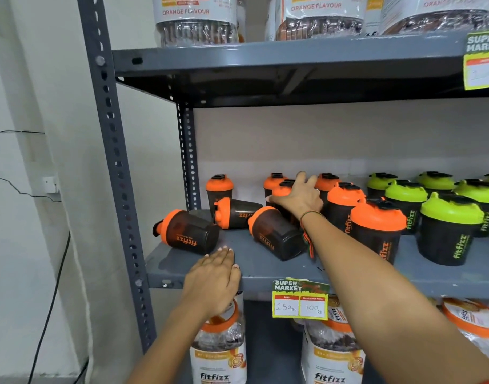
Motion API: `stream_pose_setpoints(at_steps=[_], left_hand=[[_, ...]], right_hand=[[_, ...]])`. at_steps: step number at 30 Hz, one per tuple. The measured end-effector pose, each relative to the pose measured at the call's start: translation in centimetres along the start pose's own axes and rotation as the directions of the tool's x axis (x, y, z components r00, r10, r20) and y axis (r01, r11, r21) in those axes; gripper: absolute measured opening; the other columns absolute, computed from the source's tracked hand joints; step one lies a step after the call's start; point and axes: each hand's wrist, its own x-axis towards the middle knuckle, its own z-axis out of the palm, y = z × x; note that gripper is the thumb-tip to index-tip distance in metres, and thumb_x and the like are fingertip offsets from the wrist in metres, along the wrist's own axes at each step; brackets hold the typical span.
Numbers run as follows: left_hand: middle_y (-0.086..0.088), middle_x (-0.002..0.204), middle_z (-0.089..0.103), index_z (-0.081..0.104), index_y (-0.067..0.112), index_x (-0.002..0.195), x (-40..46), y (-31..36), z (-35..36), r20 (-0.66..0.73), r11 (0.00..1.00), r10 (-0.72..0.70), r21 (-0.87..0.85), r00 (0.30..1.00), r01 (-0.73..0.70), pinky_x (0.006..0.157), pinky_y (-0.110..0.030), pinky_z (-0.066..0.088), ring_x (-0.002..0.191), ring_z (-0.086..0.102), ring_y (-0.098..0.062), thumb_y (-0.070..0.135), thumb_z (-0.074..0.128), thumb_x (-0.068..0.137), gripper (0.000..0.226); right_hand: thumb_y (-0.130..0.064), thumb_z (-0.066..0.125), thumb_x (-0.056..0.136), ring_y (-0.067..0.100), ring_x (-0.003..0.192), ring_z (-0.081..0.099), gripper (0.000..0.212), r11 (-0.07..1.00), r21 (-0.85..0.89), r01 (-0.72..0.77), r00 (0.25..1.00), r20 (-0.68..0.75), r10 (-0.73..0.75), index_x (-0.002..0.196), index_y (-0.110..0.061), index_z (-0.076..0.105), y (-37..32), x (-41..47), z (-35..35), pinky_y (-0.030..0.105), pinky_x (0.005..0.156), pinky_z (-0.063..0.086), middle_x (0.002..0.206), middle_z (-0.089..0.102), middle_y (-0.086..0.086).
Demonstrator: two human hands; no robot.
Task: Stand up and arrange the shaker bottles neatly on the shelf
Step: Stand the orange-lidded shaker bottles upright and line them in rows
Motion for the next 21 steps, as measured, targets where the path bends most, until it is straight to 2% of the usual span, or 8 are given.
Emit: stream_pose_setpoints(at_steps=[2, 4, 7, 9, 11, 14, 17, 21], left_hand=[[-0.002, 0.156, 0.026, 0.026, 0.017, 0.148, 0.0, 0.0, 0.0, 0.001, 1.000, -0.003, 0.005, 1.000, 0.003, 0.115, -0.030, 0.014, 0.142, 0.023, -0.013, 0.040, 0.018, 0.100, 0.054], [-0.003, 0.156, 0.027, 0.026, 0.016, 0.148, 0.0, 0.0, 0.0, -0.003, 1.000, -0.001, 0.005, 1.000, 0.001, 0.115, -0.030, 0.014, 0.142, 0.024, -0.013, 0.039, 0.018, 0.100, 0.054], [-0.004, 0.155, 0.029, 0.029, 0.016, 0.147, 0.0, 0.0, 0.0, -0.018, 1.000, -0.007, -0.003, 1.000, 0.007, 0.115, -0.031, 0.016, 0.142, 0.026, -0.014, 0.038, 0.019, 0.099, 0.054], [-0.004, 0.154, 0.031, 0.031, 0.015, 0.146, 0.0, 0.0, 0.1, -0.032, 1.000, -0.012, -0.003, 0.999, 0.012, 0.115, -0.031, 0.017, 0.141, 0.027, -0.015, 0.038, 0.020, 0.099, 0.053], [-0.004, 0.153, 0.033, 0.033, 0.015, 0.145, -0.1, 0.0, 0.2, -0.048, 1.000, -0.013, 0.001, 0.999, 0.013, 0.115, -0.032, 0.019, 0.140, 0.029, -0.015, 0.039, 0.018, 0.098, 0.055], [-0.005, 0.152, 0.036, 0.035, 0.015, 0.144, -0.1, 0.0, 0.3, -0.071, 1.000, -0.011, -0.006, 0.997, 0.011, 0.114, -0.032, 0.021, 0.139, 0.031, -0.015, 0.042, 0.011, 0.093, 0.062], [-0.005, 0.150, 0.039, 0.038, 0.015, 0.142, 0.0, -0.1, 0.6, -0.097, 1.000, -0.010, -0.008, 0.995, 0.010, 0.113, -0.033, 0.023, 0.138, 0.034, -0.016, 0.042, 0.012, 0.091, 0.064], [-0.007, 0.146, 0.045, 0.044, 0.013, 0.139, 0.1, -0.1, 0.9, -0.138, 1.000, -0.017, -0.014, 0.990, 0.016, 0.111, -0.033, 0.026, 0.134, 0.041, -0.017, 0.038, 0.022, 0.094, 0.056]], right_hand=[[-0.066, 0.079, 0.063, 0.040, 0.119, 0.050, 0.096, 1.000, 0.016, 0.022, 0.999, -0.025, -0.022, 0.134, -0.015, 0.040, -0.4, -0.3, -0.6, 0.041, 0.075, 0.044, 0.131, 0.041, 0.012], [-0.064, 0.074, 0.068, 0.038, 0.122, 0.046, 0.088, 0.994, 0.003, 0.113, 0.986, -0.126, -0.111, 0.134, -0.015, 0.044, -1.3, -0.6, -1.4, 0.045, 0.084, 0.047, 0.129, 0.045, 0.013], [-0.054, 0.066, 0.077, 0.036, 0.121, 0.045, 0.070, 0.948, -0.029, 0.318, 0.904, -0.294, -0.312, 0.133, -0.016, 0.051, -3.8, -0.8, -2.4, 0.046, 0.094, 0.044, 0.126, 0.050, 0.013], [-0.049, 0.063, 0.079, 0.035, 0.122, 0.045, 0.064, 0.908, -0.031, 0.418, 0.865, -0.291, -0.409, 0.133, -0.018, 0.052, -6.1, -0.9, -2.6, 0.044, 0.097, 0.041, 0.129, 0.051, 0.012], [-0.047, 0.064, 0.079, 0.034, 0.124, 0.044, 0.063, 0.868, -0.035, 0.496, 0.850, -0.183, -0.493, 0.134, -0.019, 0.051, -8.5, -1.1, -2.1, 0.042, 0.097, 0.041, 0.132, 0.052, 0.011], [-0.047, 0.069, 0.077, 0.034, 0.127, 0.043, 0.070, 0.800, -0.128, 0.586, 0.810, 0.116, -0.574, 0.138, -0.020, 0.048, -11.4, -1.3, -0.3, 0.045, 0.097, 0.042, 0.136, 0.049, 0.011], [-0.046, 0.077, 0.074, 0.035, 0.128, 0.041, 0.078, 0.700, -0.253, 0.668, 0.731, 0.401, -0.552, 0.140, -0.019, 0.045, -12.9, -1.6, 2.3, 0.048, 0.097, 0.043, 0.139, 0.043, 0.011], [-0.038, 0.079, 0.076, 0.035, 0.132, 0.039, 0.076, 0.581, -0.365, 0.727, 0.666, 0.579, -0.470, 0.141, -0.018, 0.044, -13.2, -1.6, 5.4, 0.048, 0.101, 0.039, 0.144, 0.040, 0.012]])
